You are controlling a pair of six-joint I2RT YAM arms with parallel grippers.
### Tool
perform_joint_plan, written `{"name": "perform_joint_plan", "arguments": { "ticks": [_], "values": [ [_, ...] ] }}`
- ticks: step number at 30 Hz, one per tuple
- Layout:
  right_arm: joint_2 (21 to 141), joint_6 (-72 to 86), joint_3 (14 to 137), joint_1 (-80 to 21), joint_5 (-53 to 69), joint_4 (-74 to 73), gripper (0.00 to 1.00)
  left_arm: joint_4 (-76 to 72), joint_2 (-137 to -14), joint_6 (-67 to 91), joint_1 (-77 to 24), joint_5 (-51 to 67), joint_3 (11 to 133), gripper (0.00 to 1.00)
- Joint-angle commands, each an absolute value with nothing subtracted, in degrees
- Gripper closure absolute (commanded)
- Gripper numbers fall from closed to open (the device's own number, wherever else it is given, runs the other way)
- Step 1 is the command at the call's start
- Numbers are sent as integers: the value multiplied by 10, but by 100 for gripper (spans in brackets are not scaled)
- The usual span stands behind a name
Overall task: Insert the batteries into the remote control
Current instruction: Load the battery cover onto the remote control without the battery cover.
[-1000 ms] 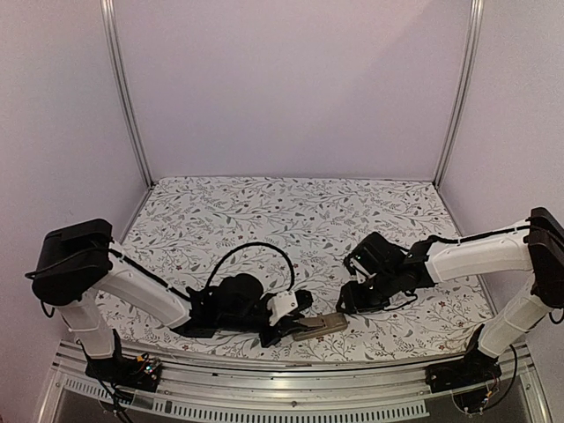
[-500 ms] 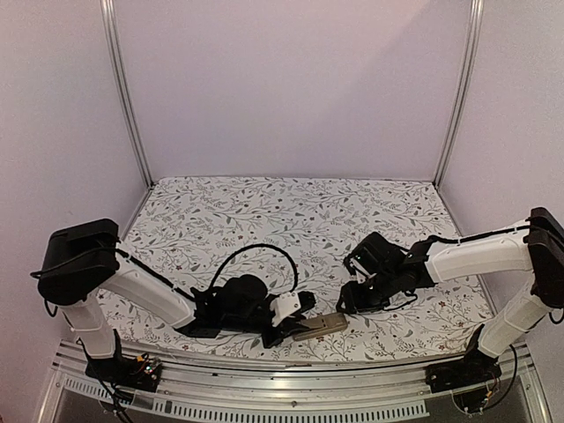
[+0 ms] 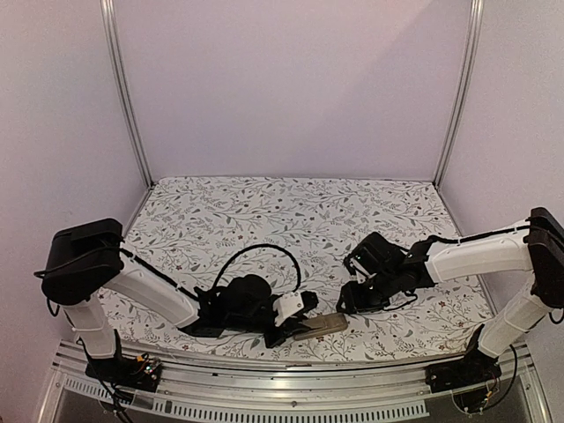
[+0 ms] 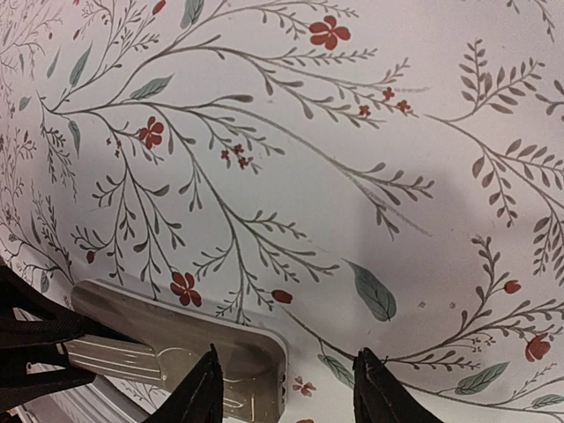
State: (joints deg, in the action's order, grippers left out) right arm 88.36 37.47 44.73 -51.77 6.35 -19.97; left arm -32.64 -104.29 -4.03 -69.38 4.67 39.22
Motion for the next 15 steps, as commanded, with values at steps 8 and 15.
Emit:
{"name": "perform_joint_plan", "arguments": {
  "ticks": [8, 15],
  "values": [
    [884, 356, 463, -565, 81, -200, 43, -272, -1065, -49, -700, 51, 410, 98],
    [831, 303, 469, -565, 69, -184, 51, -263, -1065, -59, -701, 54, 405, 97]
  ]
}}
